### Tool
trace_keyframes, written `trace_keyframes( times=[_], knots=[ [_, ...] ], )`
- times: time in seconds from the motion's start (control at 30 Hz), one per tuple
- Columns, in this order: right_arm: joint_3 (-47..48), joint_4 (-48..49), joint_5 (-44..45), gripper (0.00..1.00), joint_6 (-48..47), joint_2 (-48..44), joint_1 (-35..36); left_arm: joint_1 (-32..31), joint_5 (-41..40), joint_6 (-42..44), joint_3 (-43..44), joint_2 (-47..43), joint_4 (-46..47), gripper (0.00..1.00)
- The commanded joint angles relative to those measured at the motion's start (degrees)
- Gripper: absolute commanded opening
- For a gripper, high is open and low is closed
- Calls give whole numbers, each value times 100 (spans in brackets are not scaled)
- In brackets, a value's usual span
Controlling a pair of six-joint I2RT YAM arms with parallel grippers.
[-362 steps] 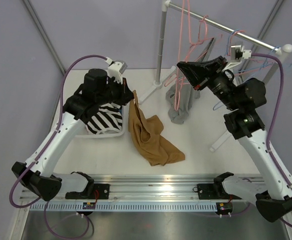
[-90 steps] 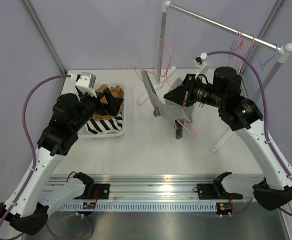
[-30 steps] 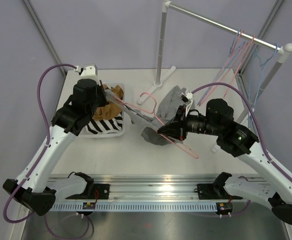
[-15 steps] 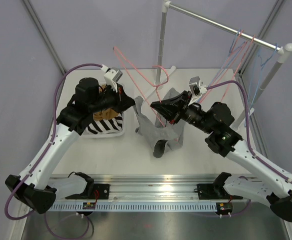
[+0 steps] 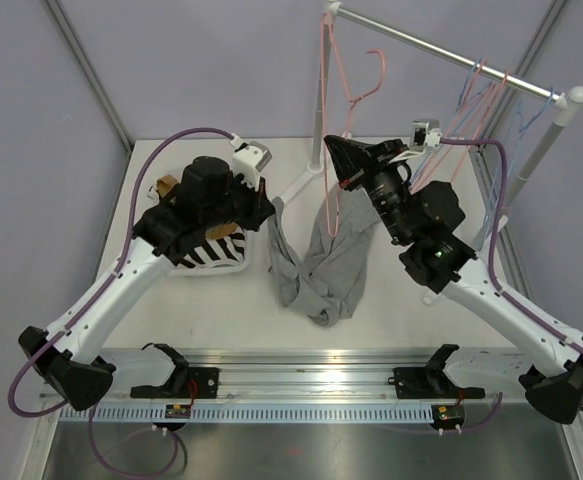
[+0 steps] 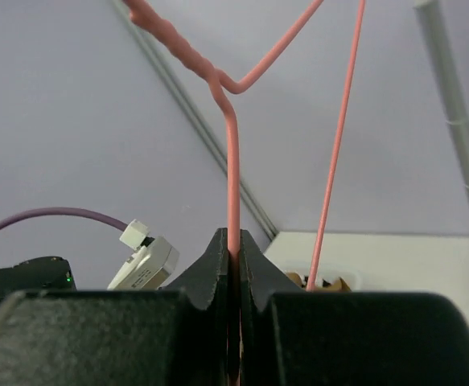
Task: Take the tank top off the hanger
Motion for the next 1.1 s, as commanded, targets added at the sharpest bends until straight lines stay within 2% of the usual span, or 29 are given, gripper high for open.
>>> trace_keyframes(
  times=[0.0, 0.03, 0.13, 0.17, 0.2, 0.3, 0.33, 0.37, 0.43, 0.47, 0.53, 0.6, 0.73, 0.83, 0.9, 1.07],
  knots=[
    [570, -2478, 1412, 0, 916, -537, 25, -2, -815, -44, 326, 215, -307, 7],
    [657, -3221, 1571, 0, 1057, -599, 25, -2, -807, -45, 326, 233, -316, 10],
    [702, -3868, 1967, 0, 1243, -897, 25, -2, -728, -27, 291, 216, -316, 17],
    [763, -3966, 2151, 0, 1217, -942, 25, -2, -693, -27, 291, 207, -307, 24],
    [885, -4115, 2257, 0, 1200, -899, 25, -2, -649, -10, 291, 198, -324, 45],
    [1763, -4748, 2451, 0, 892, -392, 25, -2, -604, -36, 290, 181, -342, 64],
    [2392, -5202, 2538, 0, 831, -197, -1, -2, -691, -62, 308, 181, -360, 79],
    [2703, -5415, 2644, 0, 752, 14, -36, -2, -753, -71, 326, 181, -386, 82],
    [3509, -5978, 2357, 0, 838, 603, -588, -11, -946, -62, 326, 154, -430, 91],
    [3706, -6102, 1711, 0, 1065, 761, -930, -20, -973, -53, 308, 137, -439, 99],
    [4127, -6182, 1529, 0, 1155, 1148, -1301, -46, -1191, -27, 291, 75, -430, 99],
    [4497, -6217, 1695, 0, 901, 1569, -1346, -125, -1324, 17, 273, 23, -456, 99],
    [5744, -6779, 1424, 0, 936, 2326, -1829, -205, -1658, 78, 273, -39, -500, 99],
    [6071, -6963, 1493, 0, 944, 2678, -2049, -205, -1616, 70, 255, -57, -474, 99],
    [6037, -6999, 1563, 0, 997, 2776, -2181, -213, -1571, 43, 264, -48, -474, 99],
    [4887, -6464, 1511, 0, 1076, 2425, -2199, -345, -1518, -1, 291, -65, -492, 99]
  ],
)
